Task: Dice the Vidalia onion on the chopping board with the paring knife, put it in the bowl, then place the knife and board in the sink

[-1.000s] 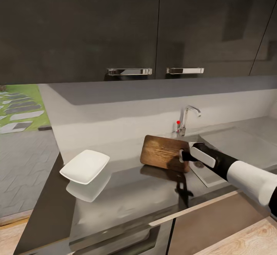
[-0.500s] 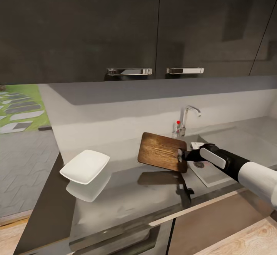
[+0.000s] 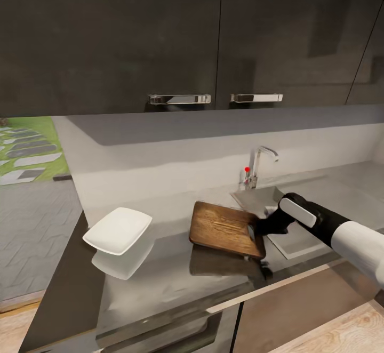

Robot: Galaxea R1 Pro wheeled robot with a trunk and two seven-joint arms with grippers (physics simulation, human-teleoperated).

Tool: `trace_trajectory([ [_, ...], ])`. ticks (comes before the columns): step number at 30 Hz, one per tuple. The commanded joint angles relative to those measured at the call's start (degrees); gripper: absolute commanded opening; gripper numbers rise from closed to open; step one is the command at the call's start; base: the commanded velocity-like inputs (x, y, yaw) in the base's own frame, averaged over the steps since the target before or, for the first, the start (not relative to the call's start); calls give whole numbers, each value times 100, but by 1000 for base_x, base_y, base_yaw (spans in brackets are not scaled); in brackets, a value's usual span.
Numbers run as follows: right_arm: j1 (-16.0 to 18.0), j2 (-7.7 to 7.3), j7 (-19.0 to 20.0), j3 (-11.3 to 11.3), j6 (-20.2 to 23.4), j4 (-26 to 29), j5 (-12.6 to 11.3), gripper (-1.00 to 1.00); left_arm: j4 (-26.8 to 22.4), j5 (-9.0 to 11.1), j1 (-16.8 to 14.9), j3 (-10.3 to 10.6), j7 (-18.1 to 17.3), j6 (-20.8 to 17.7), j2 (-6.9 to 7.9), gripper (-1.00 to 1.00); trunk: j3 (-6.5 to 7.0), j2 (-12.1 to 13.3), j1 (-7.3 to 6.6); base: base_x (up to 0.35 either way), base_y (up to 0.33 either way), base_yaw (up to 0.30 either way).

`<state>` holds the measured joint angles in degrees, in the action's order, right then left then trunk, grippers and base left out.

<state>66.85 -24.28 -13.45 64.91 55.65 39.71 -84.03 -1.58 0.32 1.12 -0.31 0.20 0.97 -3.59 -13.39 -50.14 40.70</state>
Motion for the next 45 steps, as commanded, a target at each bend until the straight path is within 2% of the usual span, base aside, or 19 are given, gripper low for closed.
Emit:
trace_trajectory([
  [1,12,-7,-50,-66,228,10,-8,-100,-8,3,2,-3,4,7,-1,100,-6,-5,1,0,0,0],
  [3,12,-7,-52,-149,435,12,-8,-100,-4,3,2,-4,6,5,-1,100,-6,-5,1,0,0,0],
  [8,12,-7,-45,-220,435,186,-8,-100,0,4,2,-4,10,0,-9,100,-6,-5,1,0,0,0],
  [9,12,-7,-44,-229,435,465,-8,-100,5,10,2,-4,11,-10,-6,100,-6,-5,1,0,0,0],
  [14,12,-7,-54,-227,435,865,-3,-100,9,12,2,-7,7,-17,-8,100,-7,-5,1,0,-32,3],
  [25,12,62,-70,-233,435,918,0,-100,9,12,2,-13,7,-18,-83,100,-37,-5,1,0,-283,235],
  [45,12,99,-70,-234,435,920,7,-100,12,12,2,-15,7,-10,-89,100,-121,-5,1,0,-299,272],
])
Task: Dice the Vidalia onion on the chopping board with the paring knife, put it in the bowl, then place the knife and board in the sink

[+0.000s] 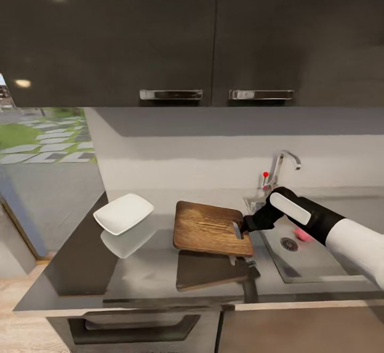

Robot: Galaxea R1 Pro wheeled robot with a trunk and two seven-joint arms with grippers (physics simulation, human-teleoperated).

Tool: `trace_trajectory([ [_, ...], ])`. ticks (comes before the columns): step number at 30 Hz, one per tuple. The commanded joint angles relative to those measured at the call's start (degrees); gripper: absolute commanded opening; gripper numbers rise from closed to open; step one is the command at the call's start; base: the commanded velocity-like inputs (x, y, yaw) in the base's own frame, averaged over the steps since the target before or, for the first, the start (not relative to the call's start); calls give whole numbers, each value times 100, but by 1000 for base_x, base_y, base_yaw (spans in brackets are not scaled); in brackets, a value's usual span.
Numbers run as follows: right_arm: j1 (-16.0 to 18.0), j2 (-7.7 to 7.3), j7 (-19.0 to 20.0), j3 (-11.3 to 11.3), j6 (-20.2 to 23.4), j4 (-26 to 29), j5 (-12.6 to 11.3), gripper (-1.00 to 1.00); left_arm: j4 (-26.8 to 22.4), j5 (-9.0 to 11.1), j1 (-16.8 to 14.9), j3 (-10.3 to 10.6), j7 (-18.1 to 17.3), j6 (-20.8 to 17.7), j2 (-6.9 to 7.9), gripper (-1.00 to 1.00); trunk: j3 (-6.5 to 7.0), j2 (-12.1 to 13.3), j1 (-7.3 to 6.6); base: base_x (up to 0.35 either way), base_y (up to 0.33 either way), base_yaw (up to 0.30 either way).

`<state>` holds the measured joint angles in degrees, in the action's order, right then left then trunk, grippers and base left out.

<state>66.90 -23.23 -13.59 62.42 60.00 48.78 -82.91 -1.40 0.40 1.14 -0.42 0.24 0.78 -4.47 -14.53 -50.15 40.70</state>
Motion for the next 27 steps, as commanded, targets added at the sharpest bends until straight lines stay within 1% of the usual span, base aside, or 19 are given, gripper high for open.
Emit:
trace_trajectory([
  [1,7,-6,-56,14,0,14,-104,-100,-7,4,0,-6,3,9,-1,100,-11,-4,2,0,-72,265],
  [3,7,-6,-56,10,0,13,-104,-100,-8,4,0,-8,3,8,-1,100,-18,-4,2,0,-42,218],
  [7,7,0,-75,25,0,12,-103,-100,-8,4,0,-18,2,6,3,100,-21,-4,2,0,-9,49],
  [9,7,6,-164,30,0,10,-92,-100,-9,4,0,-19,2,8,6,100,-22,-4,2,0,-3,14],
  [10,7,23,-282,31,0,11,-83,-100,-9,4,0,-19,2,7,5,100,-22,-4,2,0,-1,7],
  [14,7,286,-1359,18,0,9,-82,-100,-9,4,0,-18,2,8,6,100,-22,-4,2,0,0,2],
  [15,7,359,-1685,11,0,9,-102,-100,-9,4,0,-17,2,9,6,100,-22,-4,2,0,0,0],
  [17,7,415,-1931,-8,0,9,-115,-100,-9,4,0,-19,2,9,7,100,-22,-4,2,0,0,0],
  [20,7,436,-2026,-37,0,9,-112,-100,-9,4,0,-17,2,10,6,100,-22,-4,2,0,0,0],
  [27,7,439,-2050,-44,0,5,-112,-100,-9,4,0,-17,2,10,4,100,-22,-4,2,0,-2,0],
])
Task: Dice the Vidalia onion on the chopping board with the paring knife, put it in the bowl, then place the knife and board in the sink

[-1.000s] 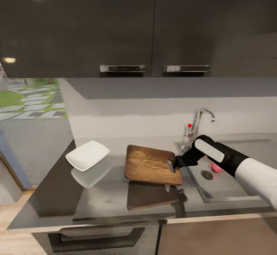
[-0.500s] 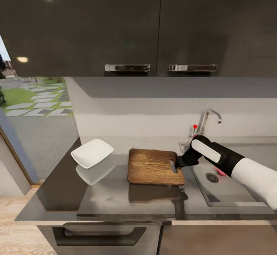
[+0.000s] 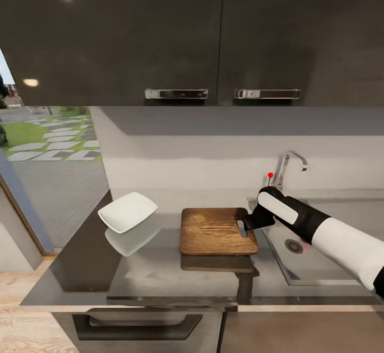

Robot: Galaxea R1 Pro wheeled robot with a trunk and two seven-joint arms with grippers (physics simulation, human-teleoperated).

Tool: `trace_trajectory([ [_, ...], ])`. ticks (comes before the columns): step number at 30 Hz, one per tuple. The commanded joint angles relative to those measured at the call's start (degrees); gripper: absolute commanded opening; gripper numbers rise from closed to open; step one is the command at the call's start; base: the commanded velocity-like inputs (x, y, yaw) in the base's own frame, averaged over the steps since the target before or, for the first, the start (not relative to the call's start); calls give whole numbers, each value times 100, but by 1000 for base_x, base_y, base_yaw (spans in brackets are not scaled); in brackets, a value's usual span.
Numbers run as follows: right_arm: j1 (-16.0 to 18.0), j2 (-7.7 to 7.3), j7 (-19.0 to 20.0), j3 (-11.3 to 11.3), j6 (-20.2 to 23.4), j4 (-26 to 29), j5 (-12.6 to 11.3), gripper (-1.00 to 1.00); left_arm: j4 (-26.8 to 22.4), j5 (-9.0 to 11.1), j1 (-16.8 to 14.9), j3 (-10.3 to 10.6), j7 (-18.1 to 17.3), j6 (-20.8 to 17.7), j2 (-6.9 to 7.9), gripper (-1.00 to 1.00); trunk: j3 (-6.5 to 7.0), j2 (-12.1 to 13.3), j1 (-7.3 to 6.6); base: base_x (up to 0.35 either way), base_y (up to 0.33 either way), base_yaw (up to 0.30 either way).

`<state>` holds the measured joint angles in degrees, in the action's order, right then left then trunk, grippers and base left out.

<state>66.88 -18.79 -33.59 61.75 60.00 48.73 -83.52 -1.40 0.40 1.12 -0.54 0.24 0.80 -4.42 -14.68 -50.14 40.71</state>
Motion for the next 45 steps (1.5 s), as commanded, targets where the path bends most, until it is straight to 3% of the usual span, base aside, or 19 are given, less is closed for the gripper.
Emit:
trace_trajectory([
  [1,9,-9,-50,23,0,8,-50,-100,-9,4,2,-4,3,8,0,100,-7,-5,1,0,-61,0],
  [9,9,-19,-50,27,0,-3,-76,-100,-9,4,2,-4,3,8,1,100,-7,-5,1,0,-159,0],
  [14,9,-27,-51,38,0,-35,-546,-100,-9,4,2,-5,3,8,1,100,-7,-5,1,0,-18,0],
  [15,9,-28,-51,56,0,-44,-768,-100,-9,4,2,-7,3,8,2,100,-7,-5,1,0,-2,0],
  [18,9,-28,-51,88,0,-53,-951,-100,-9,4,2,-7,3,8,2,100,-7,-5,1,0,-1,0],
  [30,9,-29,-51,242,0,-174,-990,-100,-9,4,2,-7,3,8,-2,100,-7,-5,1,0,0,0],
  [45,9,-31,-51,276,0,-310,-990,-100,-9,4,2,-7,3,16,2,100,-7,-5,1,0,0,0],
])
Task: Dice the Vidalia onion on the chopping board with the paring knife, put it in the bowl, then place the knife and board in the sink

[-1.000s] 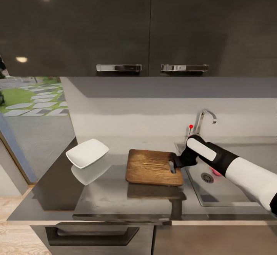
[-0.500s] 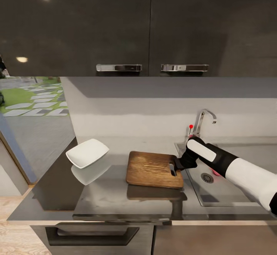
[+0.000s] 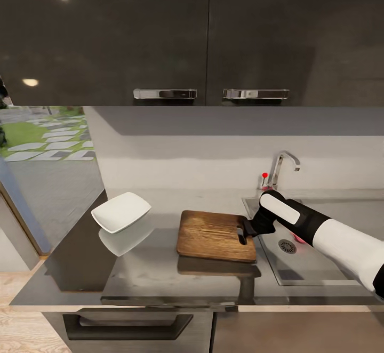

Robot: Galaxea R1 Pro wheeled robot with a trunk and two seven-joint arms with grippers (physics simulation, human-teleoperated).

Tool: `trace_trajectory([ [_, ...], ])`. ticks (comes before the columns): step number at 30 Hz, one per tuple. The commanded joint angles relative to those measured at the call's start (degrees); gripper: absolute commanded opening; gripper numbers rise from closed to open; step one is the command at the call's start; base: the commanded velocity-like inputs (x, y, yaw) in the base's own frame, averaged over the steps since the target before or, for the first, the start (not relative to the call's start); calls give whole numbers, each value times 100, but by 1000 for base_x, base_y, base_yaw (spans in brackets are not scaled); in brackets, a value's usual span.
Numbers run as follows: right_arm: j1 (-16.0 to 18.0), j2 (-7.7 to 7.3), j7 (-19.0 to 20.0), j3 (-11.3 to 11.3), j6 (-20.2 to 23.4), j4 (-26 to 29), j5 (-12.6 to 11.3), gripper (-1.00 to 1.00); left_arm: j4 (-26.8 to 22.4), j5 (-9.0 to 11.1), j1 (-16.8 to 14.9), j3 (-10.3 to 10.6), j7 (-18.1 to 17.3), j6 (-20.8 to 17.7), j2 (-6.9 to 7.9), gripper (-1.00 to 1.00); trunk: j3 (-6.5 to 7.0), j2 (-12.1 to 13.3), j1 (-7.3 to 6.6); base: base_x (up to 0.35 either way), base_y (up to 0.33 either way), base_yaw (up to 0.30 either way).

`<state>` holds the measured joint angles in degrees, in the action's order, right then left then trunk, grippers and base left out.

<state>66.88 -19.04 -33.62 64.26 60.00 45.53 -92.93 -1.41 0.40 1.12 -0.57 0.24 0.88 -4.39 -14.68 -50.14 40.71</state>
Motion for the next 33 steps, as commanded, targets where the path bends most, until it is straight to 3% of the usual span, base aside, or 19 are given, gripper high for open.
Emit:
trace_trajectory([
  [1,9,-5,-48,26,0,-21,-49,-100,-9,4,2,-5,3,7,-1,100,-7,-5,1,0,0,0],
  [33,9,-4,-48,29,0,-35,-49,-100,-9,4,2,-5,-1,9,-1,100,-46,-5,1,11,-31,1],
])
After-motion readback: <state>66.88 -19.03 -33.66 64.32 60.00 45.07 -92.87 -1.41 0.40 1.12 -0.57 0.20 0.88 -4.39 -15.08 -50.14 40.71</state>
